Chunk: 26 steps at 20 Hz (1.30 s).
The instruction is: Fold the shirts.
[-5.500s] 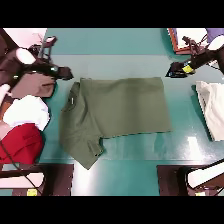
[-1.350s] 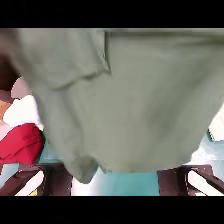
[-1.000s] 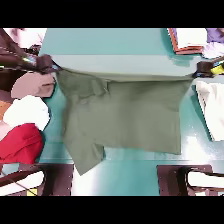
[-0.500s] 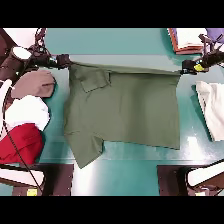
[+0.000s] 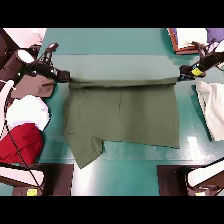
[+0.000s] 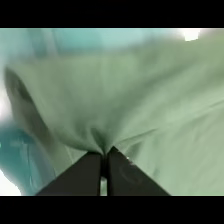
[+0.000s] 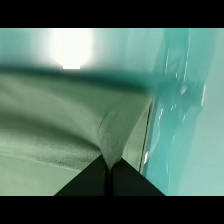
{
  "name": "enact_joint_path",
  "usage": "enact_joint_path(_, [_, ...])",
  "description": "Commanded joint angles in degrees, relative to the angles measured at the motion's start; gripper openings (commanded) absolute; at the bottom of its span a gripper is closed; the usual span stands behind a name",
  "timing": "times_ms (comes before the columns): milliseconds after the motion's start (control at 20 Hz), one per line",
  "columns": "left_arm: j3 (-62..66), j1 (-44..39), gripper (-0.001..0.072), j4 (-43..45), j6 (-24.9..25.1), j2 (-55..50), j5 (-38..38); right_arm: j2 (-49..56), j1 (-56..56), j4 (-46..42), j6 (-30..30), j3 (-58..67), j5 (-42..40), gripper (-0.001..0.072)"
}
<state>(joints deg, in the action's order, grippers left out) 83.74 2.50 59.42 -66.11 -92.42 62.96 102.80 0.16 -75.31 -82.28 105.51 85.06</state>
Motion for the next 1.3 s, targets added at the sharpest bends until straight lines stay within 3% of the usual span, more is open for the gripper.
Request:
enact_joint_path(0, [-2.91,0.04,0.0023,1.09,0.07,-0.02,3.52,-2.84,0.76,0.13,-1.31,-7.96,0.26,0.0020])
enact_joint_path(350, [-3.32,0.04,0.0023,2.89,-0.11,-0.07,6.23,-10.05,0.79,0.83,-1.70,-25.55,-9.92,0.0021])
enact_joint_path(500, [-3.32,0.04,0.0031,7.21,-4.98,-0.07,7.34,-10.08,0.79,1.31,-1.70,-28.06,-8.79,0.0027])
enact_joint_path(550, [-3.32,0.04,0.0271,9.05,-6.62,-0.07,7.69,-10.08,0.76,2.58,-1.68,-28.35,-8.61,0.0100])
enact_joint_path(600, [-3.32,0.04,0.0510,9.66,-8.17,-0.07,8.17,-10.10,0.63,3.82,-1.68,-28.28,-8.11,0.0323])
enact_joint_path(650, [-3.26,0.04,0.0540,10.01,-8.94,0.02,9.01,-10.08,0.37,4.85,-1.68,-27.74,-6.73,0.0406])
enact_joint_path(950, [-5.95,0.04,0.0540,10.91,-10.71,7.26,18.45,-19.28,-4.72,5.22,-1.16,-32.81,-1.66,0.0405])
enact_joint_path(1250, [-33.31,0.04,0.0540,10.14,-15.65,26.84,17.57,-30.08,-10.21,5.31,1.81,-43.67,-2.08,0.0406])
